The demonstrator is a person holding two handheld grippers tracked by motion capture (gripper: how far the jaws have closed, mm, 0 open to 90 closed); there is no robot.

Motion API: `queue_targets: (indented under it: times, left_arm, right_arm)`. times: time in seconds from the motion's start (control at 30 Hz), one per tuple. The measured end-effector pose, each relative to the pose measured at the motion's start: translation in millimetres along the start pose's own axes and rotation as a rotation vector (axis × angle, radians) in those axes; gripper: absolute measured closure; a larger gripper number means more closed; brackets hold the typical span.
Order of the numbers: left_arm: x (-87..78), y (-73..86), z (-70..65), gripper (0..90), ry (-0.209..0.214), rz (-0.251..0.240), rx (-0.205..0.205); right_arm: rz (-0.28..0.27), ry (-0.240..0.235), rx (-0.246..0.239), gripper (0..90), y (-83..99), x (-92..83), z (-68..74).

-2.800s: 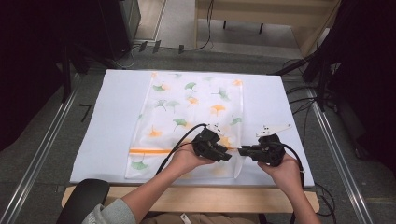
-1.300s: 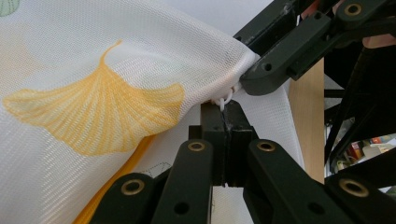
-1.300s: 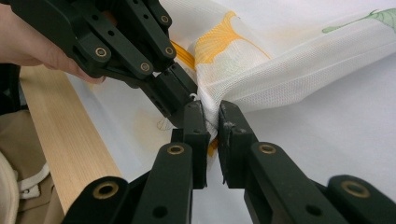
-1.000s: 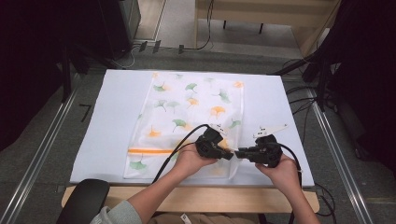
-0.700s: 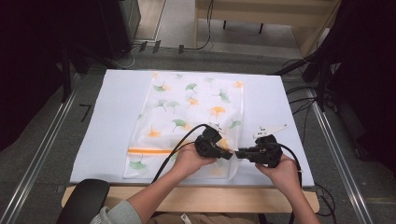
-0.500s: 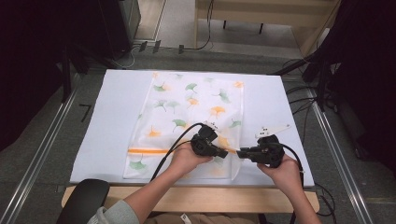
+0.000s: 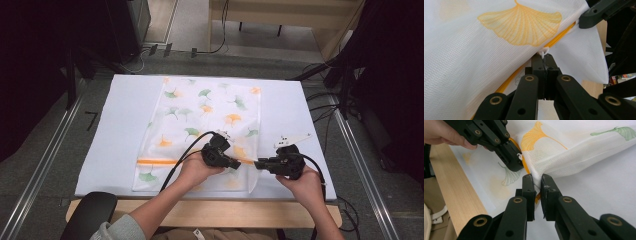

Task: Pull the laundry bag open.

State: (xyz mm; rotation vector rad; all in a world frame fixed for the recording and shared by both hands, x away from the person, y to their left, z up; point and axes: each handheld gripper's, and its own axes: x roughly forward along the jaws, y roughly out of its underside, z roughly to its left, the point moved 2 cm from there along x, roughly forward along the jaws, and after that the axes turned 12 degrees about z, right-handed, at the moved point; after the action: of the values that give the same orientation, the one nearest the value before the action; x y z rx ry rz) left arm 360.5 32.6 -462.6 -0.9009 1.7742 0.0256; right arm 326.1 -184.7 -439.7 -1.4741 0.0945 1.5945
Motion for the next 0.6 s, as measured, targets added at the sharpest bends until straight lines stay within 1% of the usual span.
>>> queue_targets:
  times: [0.1,0.27,0.47,0.53,0.57,0.6]
  left_arm:
    - [-0.4,0.3,-1.8,90.0,0.000,0.006,0.009]
    - [-1.1,0.7,0.0,90.0,-0.001,0.006,0.008]
    - [-2.1,2.2,5.2,90.0,0.004,0.010,-0.011]
    - [-4.1,4.2,7.3,90.0,0.000,0.013,-0.023]
    - [-5.5,5.9,8.9,90.0,-0.004,0.017,-0.020]
    - [-8.1,8.5,10.8,90.0,-0.012,0.029,-0.026]
  right_arm:
    - [-0.001,0.002,0.000,84.4,0.5,-0.2,-0.9]
    - [0.000,0.002,0.000,84.3,0.0,0.1,-0.2]
    - [-0.001,-0.001,-0.004,84.4,0.4,-0.3,-0.7]
    - [-0.001,0.001,-0.002,84.5,0.9,-0.9,-0.9]
    - [-0.002,0.003,-0.001,84.6,1.1,-1.0,-1.0]
    - [0.000,0.003,0.000,84.5,1.4,-1.3,-1.2]
